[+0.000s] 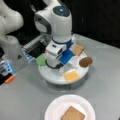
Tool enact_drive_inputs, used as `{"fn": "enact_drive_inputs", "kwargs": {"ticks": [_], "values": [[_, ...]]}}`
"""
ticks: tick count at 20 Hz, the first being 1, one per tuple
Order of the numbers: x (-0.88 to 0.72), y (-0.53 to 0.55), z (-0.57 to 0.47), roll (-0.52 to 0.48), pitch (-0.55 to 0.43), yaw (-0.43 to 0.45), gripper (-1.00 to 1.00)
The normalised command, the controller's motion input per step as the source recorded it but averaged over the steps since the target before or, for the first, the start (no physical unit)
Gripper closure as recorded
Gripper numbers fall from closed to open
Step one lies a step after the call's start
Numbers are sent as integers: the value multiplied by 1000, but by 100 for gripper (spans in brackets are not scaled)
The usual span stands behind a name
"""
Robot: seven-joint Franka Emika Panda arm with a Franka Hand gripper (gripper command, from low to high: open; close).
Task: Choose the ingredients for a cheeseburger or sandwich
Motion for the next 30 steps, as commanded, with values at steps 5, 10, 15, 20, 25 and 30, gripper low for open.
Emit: {"fn": "enact_drive_inputs", "kwargs": {"ticks": [5, 10, 15, 20, 25, 30], "values": [[-19, 91, -109, -136, -61, 49, -100], [-10, 81, -125, -130, -86, 45, -100], [-11, 83, -96, -125, -103, 39, -100], [-59, 84, -86, -131, -109, 62, -100], [-168, 51, -110, -131, -145, 215, -100], [-212, 8, -157, -105, -173, 316, -100]]}}
